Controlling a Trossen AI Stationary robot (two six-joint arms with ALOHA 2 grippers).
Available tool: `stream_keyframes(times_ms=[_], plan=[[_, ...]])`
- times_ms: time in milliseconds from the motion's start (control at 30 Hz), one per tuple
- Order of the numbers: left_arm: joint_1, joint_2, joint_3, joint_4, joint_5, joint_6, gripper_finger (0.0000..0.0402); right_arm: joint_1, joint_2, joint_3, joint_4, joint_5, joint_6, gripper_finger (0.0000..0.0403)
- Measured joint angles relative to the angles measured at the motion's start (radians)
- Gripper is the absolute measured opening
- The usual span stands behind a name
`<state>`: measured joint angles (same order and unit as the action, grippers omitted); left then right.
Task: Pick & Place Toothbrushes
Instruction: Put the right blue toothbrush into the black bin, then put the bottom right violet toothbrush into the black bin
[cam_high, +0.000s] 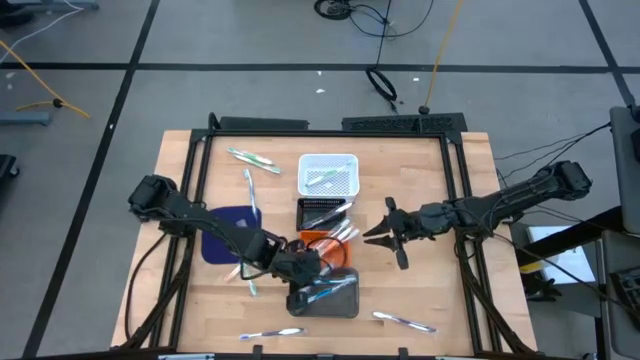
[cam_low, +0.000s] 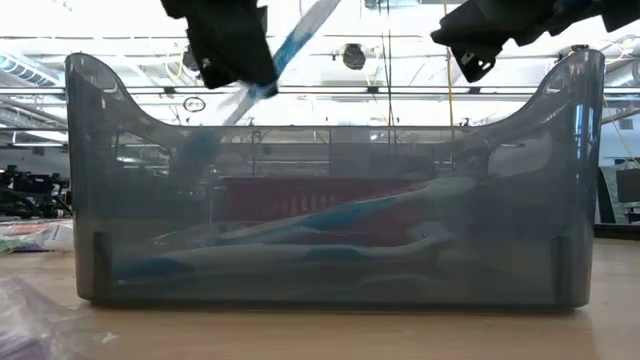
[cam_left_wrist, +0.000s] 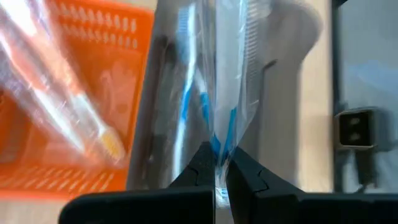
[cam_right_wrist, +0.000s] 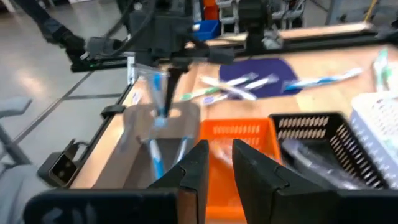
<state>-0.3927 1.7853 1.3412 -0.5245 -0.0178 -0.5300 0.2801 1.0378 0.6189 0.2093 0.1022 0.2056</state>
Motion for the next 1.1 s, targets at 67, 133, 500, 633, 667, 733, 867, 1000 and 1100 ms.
stream_keyframes(times_ms=[67,133,500,633,667,733,867,1000,1100], plan=[[0.001,0.029,0.034,-0.027,-0.005,0.005,0.0004,0.019,0.0,0.0,-0.024,0.0,0.022,0.0061],[0.001,0.065,0.073,-0.075,-0.001,0.006,0.0004,0.039,0.002,0.0,-0.037,0.0,0.045,0.0061],[-0.015,0.188,0.209,-0.135,0.043,0.092,0.0022,0.149,0.004,-0.037,-0.118,0.0,0.186,0.0059],[-0.015,0.188,0.209,-0.136,0.042,0.06,0.0053,0.196,0.004,-0.098,-0.11,0.0,0.286,0.0059],[-0.015,0.188,0.209,-0.138,0.043,0.052,0.006,0.209,0.004,-0.114,-0.108,0.0,0.312,0.0059],[-0.015,0.188,0.209,-0.138,0.043,0.049,0.0072,0.235,0.004,-0.139,-0.107,0.002,0.355,0.0059],[-0.015,0.188,0.209,-0.137,0.021,0.056,0.0101,0.282,0.004,-0.191,-0.026,0.003,0.408,0.0059],[-0.009,0.188,0.209,-0.134,0.004,0.094,0.0135,0.329,0.004,-0.234,0.071,0.002,0.42,0.0059],[-0.001,0.188,0.209,-0.133,0.004,0.103,0.0152,0.363,0.028,-0.25,0.112,0.005,0.462,0.0059]])
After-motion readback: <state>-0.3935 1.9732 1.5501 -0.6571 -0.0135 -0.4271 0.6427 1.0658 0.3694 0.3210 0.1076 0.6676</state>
